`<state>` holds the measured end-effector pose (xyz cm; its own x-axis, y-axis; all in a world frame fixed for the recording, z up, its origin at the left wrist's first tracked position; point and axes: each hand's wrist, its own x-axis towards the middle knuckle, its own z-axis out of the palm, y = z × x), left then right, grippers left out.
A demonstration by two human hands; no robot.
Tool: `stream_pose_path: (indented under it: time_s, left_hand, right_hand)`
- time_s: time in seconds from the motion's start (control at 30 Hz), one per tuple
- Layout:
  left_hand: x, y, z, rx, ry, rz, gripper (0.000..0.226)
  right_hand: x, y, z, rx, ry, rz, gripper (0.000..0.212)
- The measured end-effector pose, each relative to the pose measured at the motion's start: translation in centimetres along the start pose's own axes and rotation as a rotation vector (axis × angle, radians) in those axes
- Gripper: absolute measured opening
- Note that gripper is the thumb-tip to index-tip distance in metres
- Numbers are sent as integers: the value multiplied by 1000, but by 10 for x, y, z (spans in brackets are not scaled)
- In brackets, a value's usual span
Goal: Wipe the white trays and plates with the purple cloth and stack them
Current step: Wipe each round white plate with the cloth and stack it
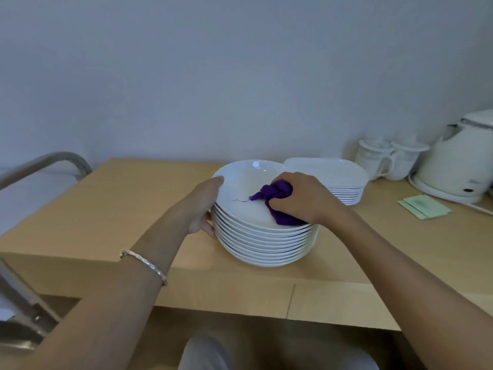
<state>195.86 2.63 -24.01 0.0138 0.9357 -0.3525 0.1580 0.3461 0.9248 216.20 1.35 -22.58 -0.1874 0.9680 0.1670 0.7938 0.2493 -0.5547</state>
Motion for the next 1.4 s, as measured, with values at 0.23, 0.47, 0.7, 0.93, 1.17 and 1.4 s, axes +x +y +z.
stream_pose_path:
  time_s: [0.23,0.47,0.7,0.93,1.17,1.4]
  left_hand:
    - [-8,9,70,-7,-74,29,30]
    - [-2,8,92,26,-89,92,43]
    - [-1,0,95,-22,-19,454,26]
    - [9,-1,89,19,14,466,35]
    - [9,1,87,31,2,455,36]
    - [12,-3,93,-33,67,441,39]
  right_hand:
    - [-24,55,-37,-57,76,71,25]
    - [-12,75,-36,-218,140,102,41]
    - [36,30,-10,-49,53,111,53]
    - [-48,26,-57,33,-384,-100,18]
    - [8,81,-48,-477,-44,86,44]
    - [6,9,-7,1,-167,-97,20]
